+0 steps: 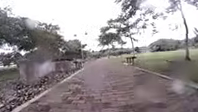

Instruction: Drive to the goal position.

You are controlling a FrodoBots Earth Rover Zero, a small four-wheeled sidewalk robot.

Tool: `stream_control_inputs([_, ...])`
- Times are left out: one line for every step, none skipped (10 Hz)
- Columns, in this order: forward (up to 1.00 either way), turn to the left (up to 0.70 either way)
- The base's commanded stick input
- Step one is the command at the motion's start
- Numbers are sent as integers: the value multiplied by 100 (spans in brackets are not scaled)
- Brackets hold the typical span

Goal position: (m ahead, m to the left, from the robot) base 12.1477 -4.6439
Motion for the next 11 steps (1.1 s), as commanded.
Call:
stream_control_inputs([70, 0])
stream_control_inputs([70, 0])
stream_control_inputs([70, 0])
stream_control_inputs([70, 0])
stream_control_inputs([70, 0])
stream_control_inputs([70, 0])
stream_control_inputs([70, 0])
stream_control_inputs([70, 0])
stream_control_inputs([70, 0])
stream_control_inputs([70, 0])
stream_control_inputs([70, 0])
